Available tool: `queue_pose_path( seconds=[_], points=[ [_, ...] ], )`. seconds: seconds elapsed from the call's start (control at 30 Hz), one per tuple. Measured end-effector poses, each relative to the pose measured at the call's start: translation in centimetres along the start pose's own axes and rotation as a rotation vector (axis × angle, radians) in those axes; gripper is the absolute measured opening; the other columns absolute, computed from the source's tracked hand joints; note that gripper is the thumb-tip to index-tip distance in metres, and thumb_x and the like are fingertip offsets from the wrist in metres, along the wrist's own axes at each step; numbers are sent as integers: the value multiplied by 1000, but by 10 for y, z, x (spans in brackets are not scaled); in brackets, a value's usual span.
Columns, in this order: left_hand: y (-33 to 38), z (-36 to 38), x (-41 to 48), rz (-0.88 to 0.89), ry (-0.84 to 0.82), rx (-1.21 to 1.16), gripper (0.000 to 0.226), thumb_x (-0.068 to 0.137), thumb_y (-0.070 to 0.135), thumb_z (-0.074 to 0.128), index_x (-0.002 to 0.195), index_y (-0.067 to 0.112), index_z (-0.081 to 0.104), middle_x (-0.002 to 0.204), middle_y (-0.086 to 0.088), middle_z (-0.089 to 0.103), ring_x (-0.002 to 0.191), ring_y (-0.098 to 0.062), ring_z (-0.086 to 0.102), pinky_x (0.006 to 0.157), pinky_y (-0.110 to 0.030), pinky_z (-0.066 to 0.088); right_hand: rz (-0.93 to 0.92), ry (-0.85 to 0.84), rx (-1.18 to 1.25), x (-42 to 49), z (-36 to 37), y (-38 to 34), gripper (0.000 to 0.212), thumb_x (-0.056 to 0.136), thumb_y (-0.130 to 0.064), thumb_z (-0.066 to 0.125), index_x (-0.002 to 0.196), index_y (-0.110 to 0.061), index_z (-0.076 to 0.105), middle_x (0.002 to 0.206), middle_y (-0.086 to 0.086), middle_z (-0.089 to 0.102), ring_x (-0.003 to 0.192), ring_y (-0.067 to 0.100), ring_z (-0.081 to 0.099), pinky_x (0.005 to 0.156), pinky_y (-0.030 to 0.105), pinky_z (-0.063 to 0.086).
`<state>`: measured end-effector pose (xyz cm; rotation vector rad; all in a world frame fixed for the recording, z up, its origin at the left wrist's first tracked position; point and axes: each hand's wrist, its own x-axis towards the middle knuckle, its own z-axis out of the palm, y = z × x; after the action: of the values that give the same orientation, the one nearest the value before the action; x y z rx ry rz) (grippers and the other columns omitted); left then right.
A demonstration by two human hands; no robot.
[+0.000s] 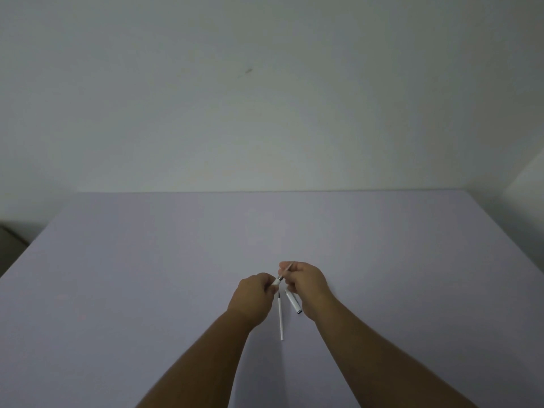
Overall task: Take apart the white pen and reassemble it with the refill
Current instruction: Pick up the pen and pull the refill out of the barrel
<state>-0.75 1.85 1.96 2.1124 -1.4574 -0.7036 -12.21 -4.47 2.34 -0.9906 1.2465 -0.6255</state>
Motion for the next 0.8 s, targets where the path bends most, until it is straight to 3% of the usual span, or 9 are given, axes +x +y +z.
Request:
queue_pose_path(
  seconds=[0.1,0.2,0.33,0.4,0.47,0.67,0.8],
  points=[
    [1,-1,1,2,3,4,19,94,23,49,98,13,64,77,4,57,61,-7,48,54,-13,33,25,-26,38,-1,1,-2,9,86,-9,63,91,-13,69,84,2,65,75,14,55,68,24,46],
    [2,-1,1,-3,-1,-5,19,95,23,48,99,13,64,79,4,59,67,-10,51,63,-17,37,22,12,-30,-2,1,-1,8,85,-22,66,83,-14,67,79,-1,62,70,12,53,64,24,48],
    [1,-1,0,-7,-5,1,19,95,23,48,99,13,64,79,4,58,64,-8,49,61,-17,37,31,0,0,0,0,-2,10,86,-10,62,83,-17,68,77,-1,62,70,11,53,65,22,47],
    [0,-2,0,-8,-9,-5,19,94,24,49,98,14,64,78,4,59,63,-9,50,57,-17,37,64,0,11,-2,-1,-3,4,84,-17,66,84,-14,68,79,0,62,71,13,53,67,24,47],
    [-1,-2,0,-6,-15,-11,19,94,24,49,98,14,64,77,5,59,64,-9,50,56,-18,37,62,6,-34,-2,-1,0,11,85,-23,67,85,-12,68,78,-1,62,70,12,53,67,24,48],
    [-3,-3,-1,-3,-32,-7,19,94,24,48,98,13,63,78,4,58,67,-13,51,55,-18,36,-16,17,31,0,-4,-5,16,88,-8,59,92,-18,70,82,-1,64,69,10,52,70,24,47],
    [0,-5,-5,4,-68,-109,24,94,21,48,116,23,55,86,2,62,74,-15,55,70,-23,41,-70,39,43,0,-6,-8,15,84,-12,66,85,-27,68,84,-5,66,78,10,58,71,23,47]
  ],
)
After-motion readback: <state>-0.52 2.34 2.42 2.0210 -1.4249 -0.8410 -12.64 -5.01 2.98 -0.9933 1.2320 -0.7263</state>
